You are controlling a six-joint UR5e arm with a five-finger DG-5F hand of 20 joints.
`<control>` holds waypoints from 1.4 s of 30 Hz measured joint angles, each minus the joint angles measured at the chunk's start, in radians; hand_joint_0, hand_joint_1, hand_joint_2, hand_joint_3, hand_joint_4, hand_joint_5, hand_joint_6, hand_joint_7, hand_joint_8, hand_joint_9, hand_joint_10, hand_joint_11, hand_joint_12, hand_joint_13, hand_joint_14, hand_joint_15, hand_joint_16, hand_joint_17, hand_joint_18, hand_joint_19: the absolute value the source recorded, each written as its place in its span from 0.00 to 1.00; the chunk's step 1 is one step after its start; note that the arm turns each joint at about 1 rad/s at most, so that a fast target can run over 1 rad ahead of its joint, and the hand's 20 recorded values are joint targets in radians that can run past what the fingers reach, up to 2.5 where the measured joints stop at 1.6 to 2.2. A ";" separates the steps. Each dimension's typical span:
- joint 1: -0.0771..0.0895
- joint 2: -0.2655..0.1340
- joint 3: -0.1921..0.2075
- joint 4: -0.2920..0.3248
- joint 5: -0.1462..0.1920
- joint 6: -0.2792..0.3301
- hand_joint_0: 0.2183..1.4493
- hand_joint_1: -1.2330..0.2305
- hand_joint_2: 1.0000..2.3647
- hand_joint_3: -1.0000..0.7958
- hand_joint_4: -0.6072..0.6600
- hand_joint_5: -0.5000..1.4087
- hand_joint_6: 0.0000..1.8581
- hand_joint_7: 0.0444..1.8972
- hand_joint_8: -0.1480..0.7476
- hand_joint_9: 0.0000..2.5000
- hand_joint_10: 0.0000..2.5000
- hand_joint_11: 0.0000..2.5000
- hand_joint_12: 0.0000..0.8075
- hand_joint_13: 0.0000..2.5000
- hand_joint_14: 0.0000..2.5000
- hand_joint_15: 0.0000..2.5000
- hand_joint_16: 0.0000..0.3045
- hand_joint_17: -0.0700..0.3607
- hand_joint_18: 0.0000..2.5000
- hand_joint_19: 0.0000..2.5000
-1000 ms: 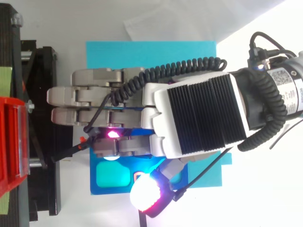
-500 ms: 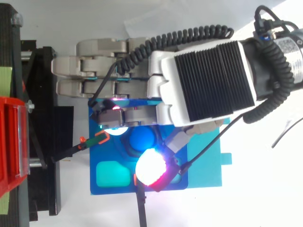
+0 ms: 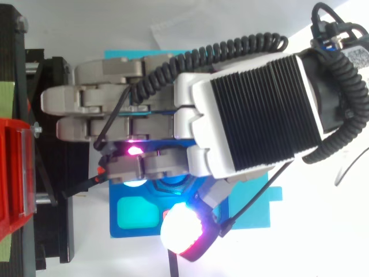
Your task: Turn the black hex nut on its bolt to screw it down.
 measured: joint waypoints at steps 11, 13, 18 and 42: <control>0.039 0.000 0.004 -0.033 0.043 -0.016 0.22 0.63 0.00 0.28 0.67 0.20 0.33 0.69 0.47 0.18 0.00 0.00 0.42 0.07 0.00 0.00 0.20 0.48 0.09 0.00; 0.044 0.000 0.004 -0.040 0.047 -0.016 0.22 0.63 0.00 0.28 0.67 0.20 0.33 0.69 0.47 0.18 0.00 0.00 0.42 0.07 0.00 0.00 0.20 0.48 0.09 0.00; 0.058 -0.001 0.004 -0.042 0.061 -0.017 0.22 0.62 0.00 0.28 0.67 0.20 0.33 0.69 0.47 0.19 0.00 0.00 0.41 0.11 0.00 0.00 0.20 0.48 0.11 0.01; 0.081 -0.001 -0.035 -0.009 0.101 -0.030 0.22 0.62 0.00 0.28 0.68 0.20 0.32 0.70 0.46 0.19 0.00 0.00 0.41 0.12 0.00 0.00 0.19 0.47 0.13 0.01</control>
